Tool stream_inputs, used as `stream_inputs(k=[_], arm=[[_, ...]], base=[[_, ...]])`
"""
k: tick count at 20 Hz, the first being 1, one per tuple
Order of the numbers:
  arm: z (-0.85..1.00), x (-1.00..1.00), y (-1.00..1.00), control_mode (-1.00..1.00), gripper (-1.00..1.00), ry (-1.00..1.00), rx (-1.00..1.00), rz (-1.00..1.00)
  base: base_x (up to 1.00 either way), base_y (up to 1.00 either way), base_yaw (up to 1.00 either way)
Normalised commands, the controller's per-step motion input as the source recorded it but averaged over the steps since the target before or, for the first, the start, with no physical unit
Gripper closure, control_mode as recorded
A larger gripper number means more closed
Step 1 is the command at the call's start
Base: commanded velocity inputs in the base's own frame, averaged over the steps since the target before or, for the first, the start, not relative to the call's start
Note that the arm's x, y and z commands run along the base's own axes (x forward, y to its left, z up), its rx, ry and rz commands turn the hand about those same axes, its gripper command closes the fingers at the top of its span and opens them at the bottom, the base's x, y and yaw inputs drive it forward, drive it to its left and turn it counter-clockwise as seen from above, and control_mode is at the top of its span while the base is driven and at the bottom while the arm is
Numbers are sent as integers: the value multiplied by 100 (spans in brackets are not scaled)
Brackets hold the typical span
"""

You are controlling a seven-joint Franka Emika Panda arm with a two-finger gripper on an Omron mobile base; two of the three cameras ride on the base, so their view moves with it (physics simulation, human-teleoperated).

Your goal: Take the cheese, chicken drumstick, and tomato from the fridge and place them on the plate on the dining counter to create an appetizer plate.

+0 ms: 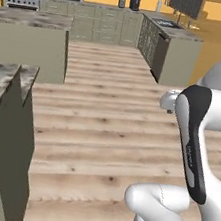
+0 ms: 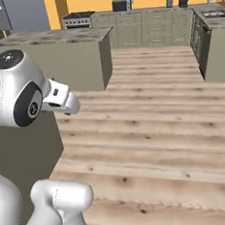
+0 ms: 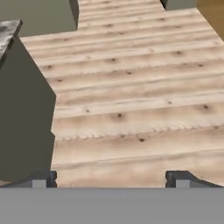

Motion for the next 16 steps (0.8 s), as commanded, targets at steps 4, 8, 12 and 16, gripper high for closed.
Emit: stream_inputs(k=[4,8,12,16], arm=[[0,0,0,100,-100,0,0,0],[0,0,0,100,-100,0,0,0],[0,0,0,100,-100,0,0,0],[0,0,0,100,-100,0,0,0]], base=[[100,-44,15],[100,-36,15],[100,-62,11],[100,-84,1]])
